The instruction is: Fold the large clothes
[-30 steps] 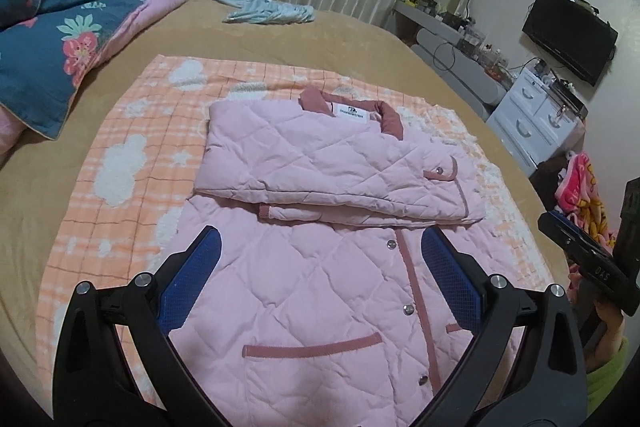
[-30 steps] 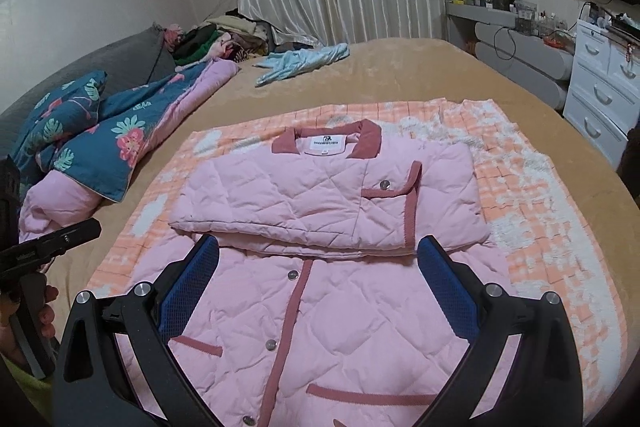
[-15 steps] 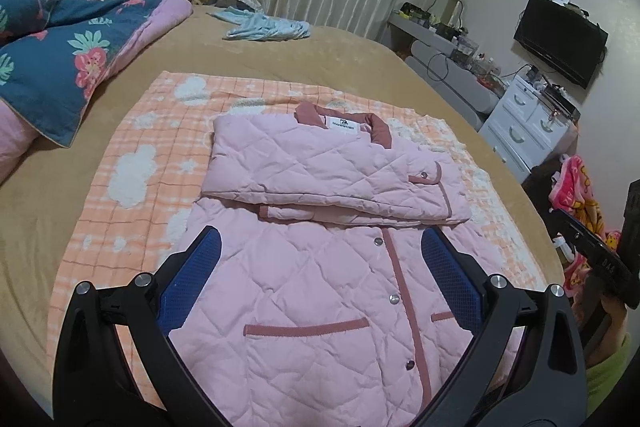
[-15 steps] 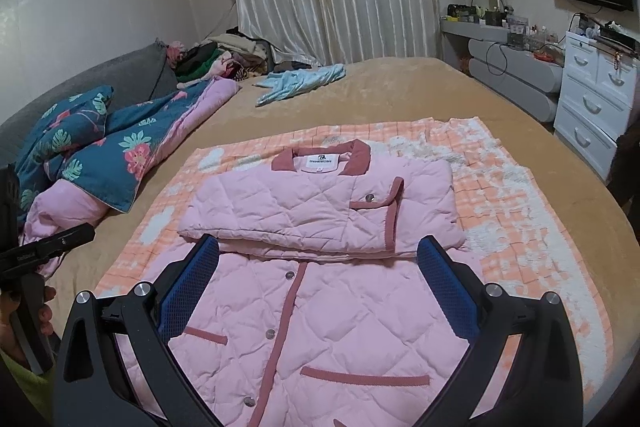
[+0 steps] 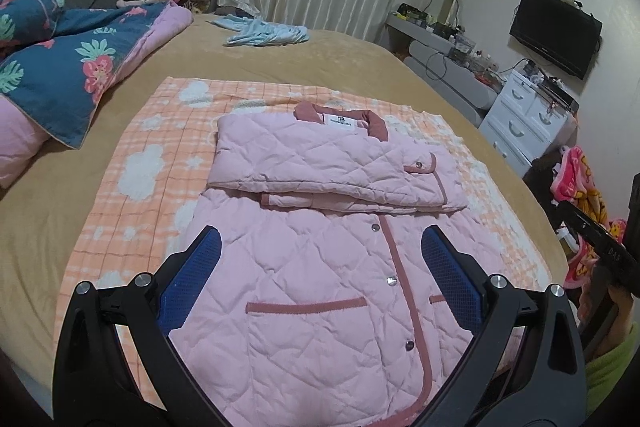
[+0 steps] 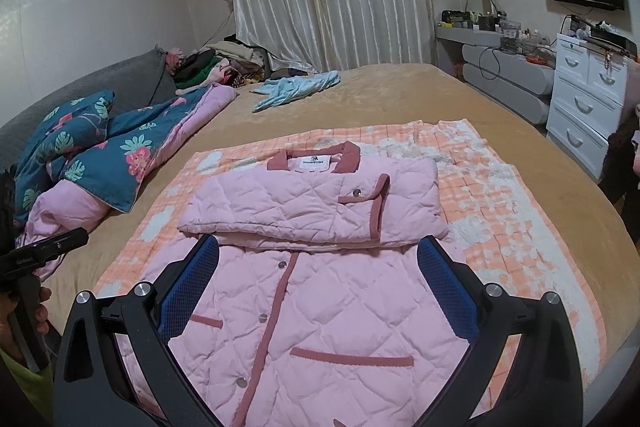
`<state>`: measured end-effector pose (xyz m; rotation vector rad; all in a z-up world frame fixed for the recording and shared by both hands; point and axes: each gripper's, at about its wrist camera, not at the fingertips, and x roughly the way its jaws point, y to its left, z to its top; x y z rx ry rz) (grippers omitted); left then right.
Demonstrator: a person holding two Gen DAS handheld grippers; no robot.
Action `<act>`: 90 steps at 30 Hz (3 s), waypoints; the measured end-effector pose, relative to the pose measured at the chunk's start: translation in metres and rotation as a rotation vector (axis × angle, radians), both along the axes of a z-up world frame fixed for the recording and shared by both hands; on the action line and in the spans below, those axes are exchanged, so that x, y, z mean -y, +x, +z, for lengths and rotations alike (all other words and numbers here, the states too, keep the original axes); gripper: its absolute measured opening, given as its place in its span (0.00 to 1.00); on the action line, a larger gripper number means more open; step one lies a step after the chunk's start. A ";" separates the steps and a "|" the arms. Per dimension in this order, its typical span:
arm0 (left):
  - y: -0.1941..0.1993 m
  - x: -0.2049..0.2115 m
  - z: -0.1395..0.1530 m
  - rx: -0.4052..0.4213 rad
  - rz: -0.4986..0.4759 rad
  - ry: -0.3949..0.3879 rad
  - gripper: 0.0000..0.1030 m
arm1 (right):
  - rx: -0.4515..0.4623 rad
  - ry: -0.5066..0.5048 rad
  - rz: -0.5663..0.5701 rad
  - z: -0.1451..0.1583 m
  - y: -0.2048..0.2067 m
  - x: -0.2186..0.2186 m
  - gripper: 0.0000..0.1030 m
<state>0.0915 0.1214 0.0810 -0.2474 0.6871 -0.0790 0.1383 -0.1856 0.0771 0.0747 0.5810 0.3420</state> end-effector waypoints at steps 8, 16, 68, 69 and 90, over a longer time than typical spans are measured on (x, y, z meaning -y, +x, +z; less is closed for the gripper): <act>-0.012 0.006 -0.005 -0.004 0.003 0.023 0.91 | -0.013 -0.010 0.004 -0.010 -0.015 0.008 0.96; -0.022 0.008 -0.023 -0.033 0.008 0.036 0.91 | -0.045 -0.033 0.007 -0.029 -0.023 0.014 0.96; -0.063 -0.050 -0.169 -0.375 0.130 -0.001 0.91 | -0.333 -0.156 -0.082 -0.160 -0.049 0.110 0.96; -0.064 -0.051 -0.172 -0.386 0.132 -0.006 0.91 | -0.338 -0.153 -0.082 -0.161 -0.050 0.110 0.96; -0.067 -0.043 -0.192 -0.481 0.101 -0.017 0.91 | -0.552 -0.099 0.013 -0.215 -0.069 0.131 0.96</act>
